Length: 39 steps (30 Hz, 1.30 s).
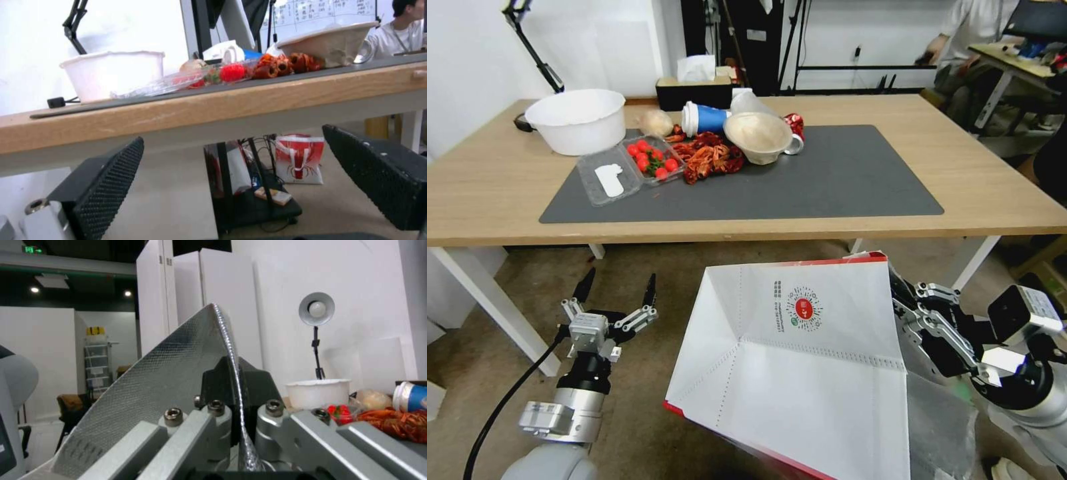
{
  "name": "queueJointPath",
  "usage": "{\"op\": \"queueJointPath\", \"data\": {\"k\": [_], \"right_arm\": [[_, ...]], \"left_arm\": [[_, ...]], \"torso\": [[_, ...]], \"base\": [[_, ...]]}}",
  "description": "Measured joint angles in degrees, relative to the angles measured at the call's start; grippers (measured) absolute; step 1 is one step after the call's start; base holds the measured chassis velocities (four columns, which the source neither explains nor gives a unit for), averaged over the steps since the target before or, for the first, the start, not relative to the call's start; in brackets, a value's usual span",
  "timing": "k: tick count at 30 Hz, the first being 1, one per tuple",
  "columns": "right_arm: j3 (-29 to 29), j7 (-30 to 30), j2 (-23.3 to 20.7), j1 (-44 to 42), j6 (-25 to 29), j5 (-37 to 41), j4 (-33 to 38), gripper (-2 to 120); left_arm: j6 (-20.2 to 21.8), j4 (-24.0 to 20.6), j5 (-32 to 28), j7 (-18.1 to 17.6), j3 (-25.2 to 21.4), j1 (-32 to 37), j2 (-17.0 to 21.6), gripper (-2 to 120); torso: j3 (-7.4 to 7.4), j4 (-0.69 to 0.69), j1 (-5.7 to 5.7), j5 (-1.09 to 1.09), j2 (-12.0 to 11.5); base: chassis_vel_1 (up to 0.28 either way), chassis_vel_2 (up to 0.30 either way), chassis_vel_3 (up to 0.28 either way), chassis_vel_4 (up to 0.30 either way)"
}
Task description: Pick up the food delivery bag from the floor and place it on the table.
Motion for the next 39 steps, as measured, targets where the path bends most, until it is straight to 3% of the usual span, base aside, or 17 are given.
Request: {"op": "queueJointPath", "data": {"k": [7,39], "right_arm": [[0.30,0.40,0.19,0.56,-0.02,-0.03,-0.01,0],[-1.55,1.04,-0.14,2.37,-0.30,-0.61,-1.76,0]], "left_arm": [[1.40,-0.84,-0.02,0.52,-0.01,-0.10,0.51,100],[1.69,1.22,0.03,0.48,0.34,-1.05,0.24,100]], "torso": [[1.63,0.00,0.98,0.00,2.63],[6.18,0.00,4.08,0.00,10.28]], "base": [[0.000,0.000,0.000,0.000],[0.000,0.000,0.000,0.000]]}}
